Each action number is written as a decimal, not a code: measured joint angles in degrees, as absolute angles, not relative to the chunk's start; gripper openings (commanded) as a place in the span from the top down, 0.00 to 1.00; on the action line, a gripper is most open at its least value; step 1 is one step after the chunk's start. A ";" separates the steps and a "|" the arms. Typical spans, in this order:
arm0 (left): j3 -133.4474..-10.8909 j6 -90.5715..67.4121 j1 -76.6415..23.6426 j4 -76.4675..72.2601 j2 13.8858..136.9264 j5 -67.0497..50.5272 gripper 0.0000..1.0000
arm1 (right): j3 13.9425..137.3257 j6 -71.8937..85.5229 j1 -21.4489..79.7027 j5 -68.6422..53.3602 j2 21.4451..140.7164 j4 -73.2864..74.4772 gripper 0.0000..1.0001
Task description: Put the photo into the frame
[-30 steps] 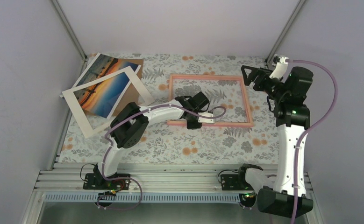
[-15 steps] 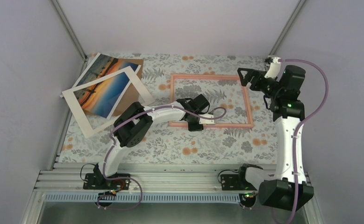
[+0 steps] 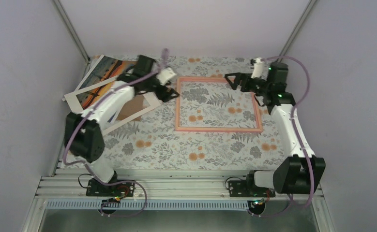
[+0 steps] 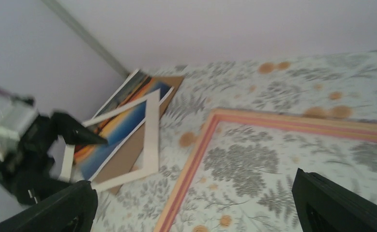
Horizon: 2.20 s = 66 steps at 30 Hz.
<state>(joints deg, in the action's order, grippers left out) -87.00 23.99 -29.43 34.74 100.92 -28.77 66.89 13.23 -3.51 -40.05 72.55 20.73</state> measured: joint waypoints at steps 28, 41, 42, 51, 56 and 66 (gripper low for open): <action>-60.53 22.74 37.71 47.07 86.76 -38.70 0.00 | 97.38 4.36 35.11 -42.98 127.81 17.54 0.27; -58.59 23.31 39.35 45.39 95.77 -32.49 0.04 | 101.45 7.64 38.20 -42.78 137.32 13.67 0.29; -58.59 23.44 39.68 45.45 95.74 -32.40 0.04 | 101.56 7.86 38.20 -42.78 137.47 13.54 0.29; -58.59 26.89 48.93 48.77 95.61 -29.87 0.02 | 102.52 9.74 38.24 -42.78 139.00 10.46 0.31; -58.59 28.62 48.99 49.80 96.40 -28.23 0.05 | 103.68 10.13 38.24 -42.72 140.03 9.87 0.32; -61.32 32.56 47.51 51.33 103.15 -34.74 0.40 | 106.10 10.15 38.20 -42.76 141.95 8.95 0.35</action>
<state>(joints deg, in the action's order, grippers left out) -61.32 32.56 47.51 51.33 103.15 -34.74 106.10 10.15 38.20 -42.76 141.95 8.95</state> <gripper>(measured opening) 0.741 0.659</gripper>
